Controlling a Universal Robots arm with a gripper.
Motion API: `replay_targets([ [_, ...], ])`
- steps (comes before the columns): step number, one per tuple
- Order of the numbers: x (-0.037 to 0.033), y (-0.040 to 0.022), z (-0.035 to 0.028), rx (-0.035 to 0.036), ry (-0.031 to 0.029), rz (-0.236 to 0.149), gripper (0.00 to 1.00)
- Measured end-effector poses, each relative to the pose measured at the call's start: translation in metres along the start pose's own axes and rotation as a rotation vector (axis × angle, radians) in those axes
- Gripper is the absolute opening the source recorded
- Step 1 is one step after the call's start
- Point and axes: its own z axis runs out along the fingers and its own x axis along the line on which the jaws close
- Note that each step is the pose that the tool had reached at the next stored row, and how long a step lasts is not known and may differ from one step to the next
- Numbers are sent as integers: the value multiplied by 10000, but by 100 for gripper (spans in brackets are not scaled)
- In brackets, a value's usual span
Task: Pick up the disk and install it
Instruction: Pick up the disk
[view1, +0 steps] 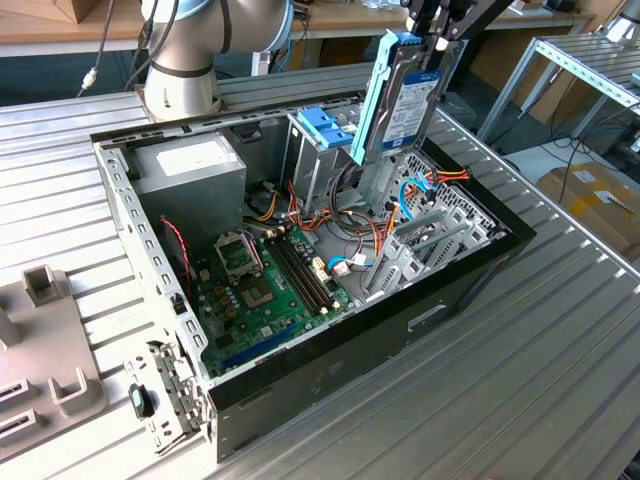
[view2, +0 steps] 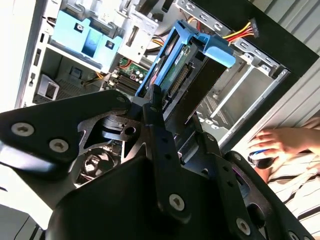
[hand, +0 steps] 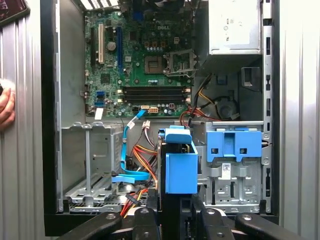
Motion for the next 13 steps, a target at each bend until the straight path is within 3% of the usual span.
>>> replay_targets([
  [4, 48, -1, 2, 0, 0, 0, 35],
  [13, 50, -2, -3, 0, 4, 0, 35],
])
